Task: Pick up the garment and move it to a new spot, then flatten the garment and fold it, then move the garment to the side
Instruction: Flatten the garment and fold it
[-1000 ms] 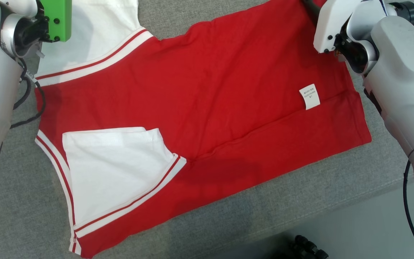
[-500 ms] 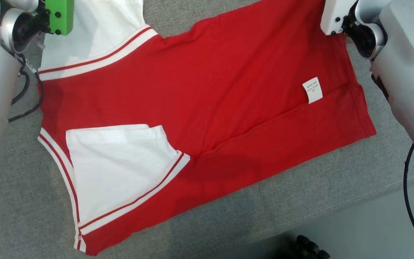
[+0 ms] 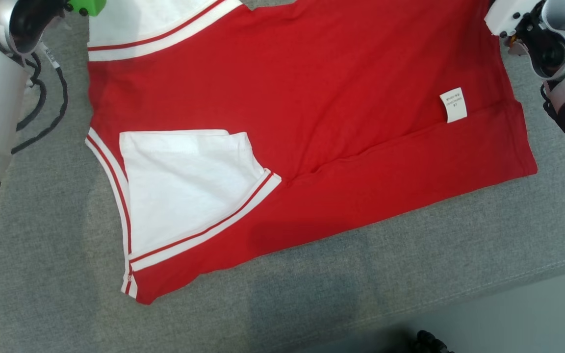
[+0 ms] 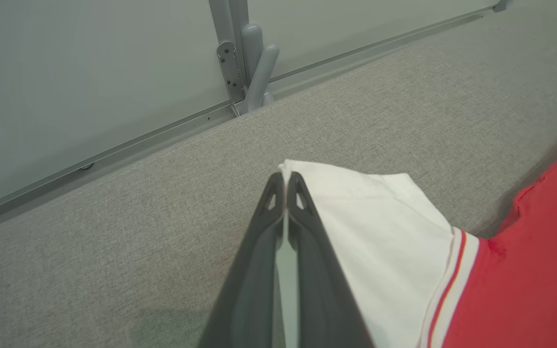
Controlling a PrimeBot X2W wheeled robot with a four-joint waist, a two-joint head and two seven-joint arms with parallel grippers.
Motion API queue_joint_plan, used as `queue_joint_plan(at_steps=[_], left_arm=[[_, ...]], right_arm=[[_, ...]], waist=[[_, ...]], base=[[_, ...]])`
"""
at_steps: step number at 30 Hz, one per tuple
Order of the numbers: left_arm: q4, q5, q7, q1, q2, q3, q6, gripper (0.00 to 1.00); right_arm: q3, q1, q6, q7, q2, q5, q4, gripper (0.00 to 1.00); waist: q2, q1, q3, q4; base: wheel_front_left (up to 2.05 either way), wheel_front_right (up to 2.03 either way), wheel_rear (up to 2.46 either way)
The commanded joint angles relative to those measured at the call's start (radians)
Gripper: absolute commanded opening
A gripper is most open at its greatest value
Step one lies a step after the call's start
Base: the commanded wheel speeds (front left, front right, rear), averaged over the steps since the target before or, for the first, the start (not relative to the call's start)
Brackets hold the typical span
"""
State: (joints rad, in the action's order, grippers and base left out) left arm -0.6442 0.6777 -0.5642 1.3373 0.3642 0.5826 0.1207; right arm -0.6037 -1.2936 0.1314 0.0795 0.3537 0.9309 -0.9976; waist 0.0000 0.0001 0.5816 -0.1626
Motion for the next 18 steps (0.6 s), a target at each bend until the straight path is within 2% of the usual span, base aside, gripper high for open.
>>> queue_joint_plan(at_steps=[1,10,13,14,18], left_arm=[[0.014,0.009,0.014,-0.026,0.009,-0.003,0.002,0.00],[0.261,0.116,0.091,-0.211,0.100,-0.045,0.007,0.00],[0.365,0.146,0.104,-0.303,0.134,-0.074,-0.020,0.00],[0.439,0.172,0.108,-0.370,0.152,-0.092,-0.047,0.00],[0.590,0.195,0.118,-0.508,0.190,-0.116,-0.099,0.00]], right_arm=[[-0.003,0.025,-0.001,-0.011,0.017,0.018,0.016,0.00],[-0.025,0.180,-0.001,-0.097,0.146,0.130,0.166,0.00],[-0.038,0.235,-0.001,-0.133,0.178,0.160,0.212,0.00],[-0.051,0.267,-0.001,-0.156,0.201,0.174,0.245,0.00],[-0.083,0.333,-0.001,-0.200,0.242,0.201,0.309,0.00]], waist=[[0.0000,-0.0001,-0.016,0.013],[0.0000,-0.0001,-0.087,0.054],[0.0000,-0.0001,-0.112,0.066],[0.0000,-0.0001,-0.127,0.073],[0.0000,-0.0001,-0.152,0.086]], base=[[0.00,0.00,0.00],[0.00,0.00,0.00],[0.00,0.00,0.00],[0.00,0.00,0.00],[0.00,0.00,0.00]])
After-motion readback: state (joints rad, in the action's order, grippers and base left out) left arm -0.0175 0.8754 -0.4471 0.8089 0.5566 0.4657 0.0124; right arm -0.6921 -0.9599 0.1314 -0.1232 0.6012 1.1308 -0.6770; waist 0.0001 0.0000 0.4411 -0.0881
